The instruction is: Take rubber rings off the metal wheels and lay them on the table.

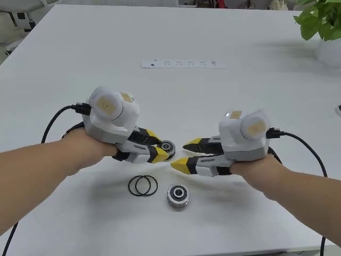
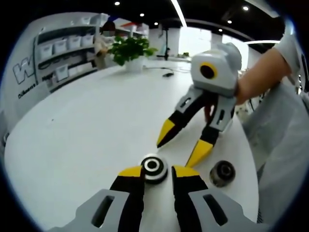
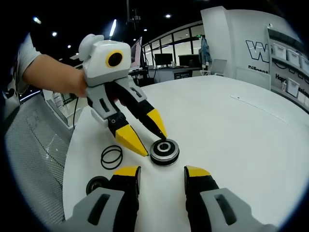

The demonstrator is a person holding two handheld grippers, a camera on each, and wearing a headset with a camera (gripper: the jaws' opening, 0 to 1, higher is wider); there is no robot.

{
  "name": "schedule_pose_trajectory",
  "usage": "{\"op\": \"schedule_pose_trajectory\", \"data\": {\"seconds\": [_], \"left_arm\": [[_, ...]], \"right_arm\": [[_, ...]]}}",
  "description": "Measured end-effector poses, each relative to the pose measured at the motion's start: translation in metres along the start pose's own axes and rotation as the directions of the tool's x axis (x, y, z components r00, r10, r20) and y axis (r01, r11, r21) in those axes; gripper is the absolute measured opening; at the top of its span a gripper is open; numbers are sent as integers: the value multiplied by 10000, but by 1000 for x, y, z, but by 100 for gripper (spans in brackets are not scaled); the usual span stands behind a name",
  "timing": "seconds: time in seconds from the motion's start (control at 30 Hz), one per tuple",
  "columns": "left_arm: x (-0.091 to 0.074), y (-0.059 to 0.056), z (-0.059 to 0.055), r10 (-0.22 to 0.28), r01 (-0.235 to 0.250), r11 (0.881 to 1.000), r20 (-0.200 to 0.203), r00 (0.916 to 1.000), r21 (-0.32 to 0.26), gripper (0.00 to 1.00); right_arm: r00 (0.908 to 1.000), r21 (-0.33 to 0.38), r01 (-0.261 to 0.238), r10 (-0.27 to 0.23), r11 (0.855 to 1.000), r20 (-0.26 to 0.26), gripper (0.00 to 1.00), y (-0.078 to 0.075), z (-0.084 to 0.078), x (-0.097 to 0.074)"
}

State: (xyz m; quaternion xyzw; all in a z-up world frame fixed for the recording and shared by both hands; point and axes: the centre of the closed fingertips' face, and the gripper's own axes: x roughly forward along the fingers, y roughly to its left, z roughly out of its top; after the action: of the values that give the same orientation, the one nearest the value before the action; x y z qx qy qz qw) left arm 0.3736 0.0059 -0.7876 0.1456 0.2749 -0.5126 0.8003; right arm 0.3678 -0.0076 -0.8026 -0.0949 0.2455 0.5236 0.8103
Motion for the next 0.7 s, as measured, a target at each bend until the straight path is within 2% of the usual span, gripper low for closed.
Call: {"op": "schedule_pose_trajectory", "data": {"seconds": [0.17, 0.4, 0.5, 0.53, 0.7], "left_arm": [[1, 5, 0, 138, -139, 9999, -82, 9999, -36, 22], [3, 6, 0, 204, -204, 9998, -134, 9997, 16, 19], [4, 3, -1, 136, -130, 9994, -183, 9997, 332, 18], [4, 2, -1, 170, -153, 9976, -239, 9996, 671, 18], [5, 4, -1, 192, -179, 9986, -255, 9995, 501, 17]], "right_arm": [[10000, -16, 31, -31, 10000, 20, 33, -1, 1, -1], [10000, -16, 8, -8, 10000, -7, 33, -1, -1, 1], [10000, -28, 1, -1, 10000, 5, 33, 0, 1, 1], [10000, -27, -1, 1, 10000, 13, 33, 0, 1, 1], [10000, -50, -28, 28, 10000, -16, 33, 0, 1, 2]]}}
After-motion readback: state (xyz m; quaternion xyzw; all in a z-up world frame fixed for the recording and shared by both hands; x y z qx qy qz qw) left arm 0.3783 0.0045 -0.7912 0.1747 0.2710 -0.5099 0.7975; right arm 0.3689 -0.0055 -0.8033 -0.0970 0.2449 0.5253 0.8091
